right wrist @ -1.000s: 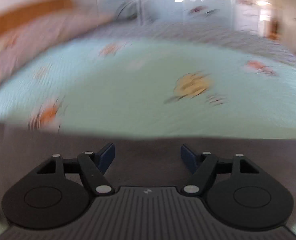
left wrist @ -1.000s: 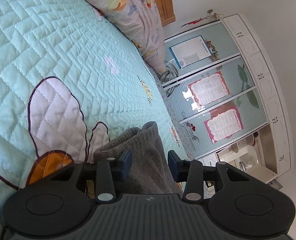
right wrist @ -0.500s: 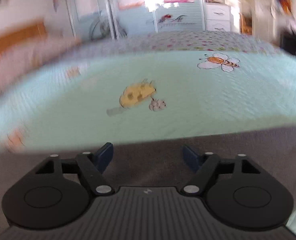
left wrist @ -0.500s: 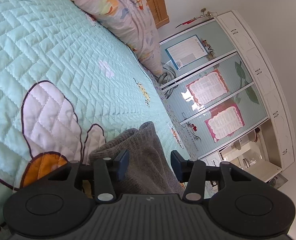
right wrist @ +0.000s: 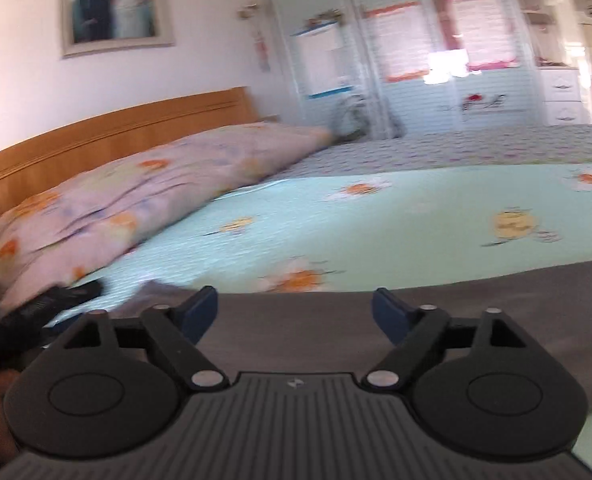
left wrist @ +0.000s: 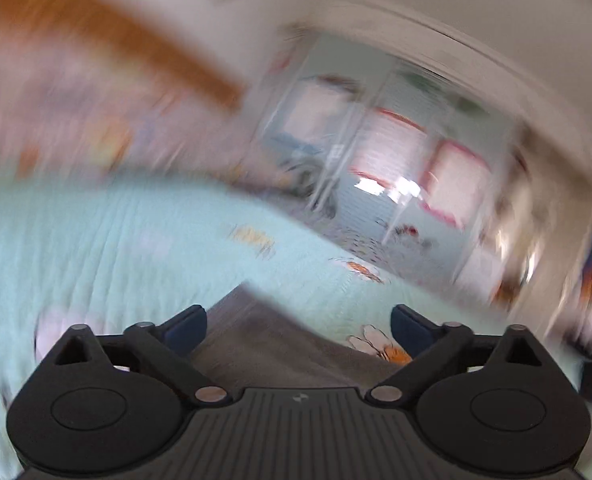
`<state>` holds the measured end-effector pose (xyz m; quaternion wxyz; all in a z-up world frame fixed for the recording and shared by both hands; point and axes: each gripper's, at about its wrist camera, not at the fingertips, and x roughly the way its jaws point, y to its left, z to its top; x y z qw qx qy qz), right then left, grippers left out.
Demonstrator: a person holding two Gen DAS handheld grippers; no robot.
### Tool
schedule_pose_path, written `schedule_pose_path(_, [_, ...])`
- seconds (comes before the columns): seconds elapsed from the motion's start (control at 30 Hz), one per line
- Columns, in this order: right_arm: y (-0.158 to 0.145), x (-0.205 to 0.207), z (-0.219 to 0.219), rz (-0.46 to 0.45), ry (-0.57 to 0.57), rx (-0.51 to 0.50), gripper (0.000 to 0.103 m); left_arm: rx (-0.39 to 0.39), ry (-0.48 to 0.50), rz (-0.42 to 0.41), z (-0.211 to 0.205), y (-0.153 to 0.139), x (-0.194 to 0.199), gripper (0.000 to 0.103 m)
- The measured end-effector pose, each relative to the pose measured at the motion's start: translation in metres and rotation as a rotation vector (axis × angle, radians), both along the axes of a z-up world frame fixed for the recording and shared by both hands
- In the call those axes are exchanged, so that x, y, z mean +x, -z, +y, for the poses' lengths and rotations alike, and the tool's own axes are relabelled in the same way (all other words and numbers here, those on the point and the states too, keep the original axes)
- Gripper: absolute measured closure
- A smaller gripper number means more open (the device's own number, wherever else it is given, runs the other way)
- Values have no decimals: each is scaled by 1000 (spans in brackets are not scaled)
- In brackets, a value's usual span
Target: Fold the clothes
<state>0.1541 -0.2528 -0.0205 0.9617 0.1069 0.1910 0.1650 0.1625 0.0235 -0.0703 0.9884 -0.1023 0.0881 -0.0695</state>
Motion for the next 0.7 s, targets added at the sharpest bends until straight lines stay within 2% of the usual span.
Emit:
schedule_pose_path(0.03, [5, 1, 6, 16, -7, -30, 18, 88, 32, -7, -17, -8, -2, 1])
schedule_pose_path(0.1, [14, 3, 17, 48, -20, -91, 18, 197, 81, 29, -42, -14, 3, 1])
schedule_pose_path(0.2, [29, 6, 35, 96, -40, -183, 17, 258, 139, 118, -63, -4, 14, 1])
schedule_pose_path(0.3, [41, 8, 49, 134, -55, -259, 17, 297, 157, 191, -73, 16, 17, 1])
schedule_pose_path(0.33, [35, 1, 39, 95, -39, -207, 17, 297, 153, 219, -73, 20, 21, 1])
schedule_pose_path(0.4, [42, 1, 26, 141, -10, -223, 12, 275, 147, 286, -67, 25, 33, 0])
schedule_pose_path(0.43, [46, 2, 19, 165, 5, -232, 7, 265, 131, 287, -64, 23, 32, 0])
schedule_pose_path(0.47, [50, 2, 12, 187, 16, -241, 7, 257, 112, 281, -61, 20, 29, 0])
schedule_pose_path(0.53, [59, 0, -5, 221, 10, -254, 15, 242, 75, 269, -55, 14, 23, 2])
schedule_pose_path(0.6, [44, -15, -32, 153, 19, -112, 14, 262, 93, 258, -62, 14, 20, 1])
schedule_pose_path(0.7, [33, -14, -67, 62, 120, -81, 6, 296, 128, 242, -75, 14, 14, 1])
